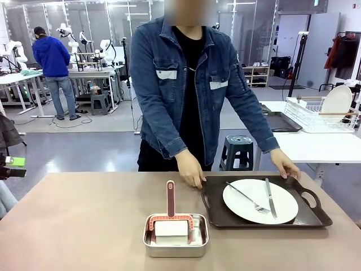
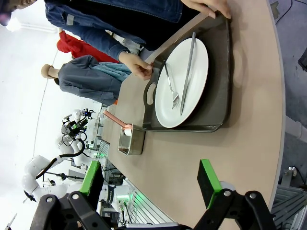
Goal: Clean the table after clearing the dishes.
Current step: When the right (or left) Handle tray is removed, use the right hand (or left hand) to clean the right (or left) side of the table with the Lint Roller.
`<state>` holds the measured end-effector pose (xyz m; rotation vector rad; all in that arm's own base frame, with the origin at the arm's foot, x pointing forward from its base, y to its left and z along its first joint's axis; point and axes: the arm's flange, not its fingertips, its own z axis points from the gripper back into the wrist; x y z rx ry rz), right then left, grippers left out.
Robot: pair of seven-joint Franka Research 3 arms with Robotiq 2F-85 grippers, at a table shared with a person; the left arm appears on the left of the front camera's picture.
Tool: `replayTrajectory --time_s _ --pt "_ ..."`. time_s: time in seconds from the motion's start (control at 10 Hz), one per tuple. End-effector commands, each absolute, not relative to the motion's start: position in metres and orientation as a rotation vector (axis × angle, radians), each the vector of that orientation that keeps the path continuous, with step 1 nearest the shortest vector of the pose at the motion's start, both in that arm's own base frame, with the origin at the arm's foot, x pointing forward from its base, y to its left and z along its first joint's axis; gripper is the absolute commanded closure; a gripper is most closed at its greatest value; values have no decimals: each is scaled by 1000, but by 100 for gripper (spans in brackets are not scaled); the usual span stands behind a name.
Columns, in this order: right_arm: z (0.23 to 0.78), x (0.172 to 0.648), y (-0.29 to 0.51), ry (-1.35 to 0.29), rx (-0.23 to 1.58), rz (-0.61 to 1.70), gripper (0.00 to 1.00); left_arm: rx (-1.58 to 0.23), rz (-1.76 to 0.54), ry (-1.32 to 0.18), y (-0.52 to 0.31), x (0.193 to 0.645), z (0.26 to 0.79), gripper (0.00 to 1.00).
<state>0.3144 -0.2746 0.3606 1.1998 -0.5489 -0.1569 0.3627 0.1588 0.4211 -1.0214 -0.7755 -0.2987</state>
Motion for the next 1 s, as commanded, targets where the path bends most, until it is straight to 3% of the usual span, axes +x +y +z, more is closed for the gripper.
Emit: replayTrajectory --time_s 0.0,0.4,0.5,0.9 --pt "364 313 -273 -555 1208 -155 0 -1027 -282 -772 157 359 425 0" --pt "364 313 -273 -555 1208 -155 0 -1021 -298 -775 159 363 421 0" --pt "364 313 -273 -555 1208 -155 0 -1228 -263 -709 186 354 441 0" --pt "364 313 -273 -555 1208 -155 0 -1160 -157 -685 272 337 454 0"
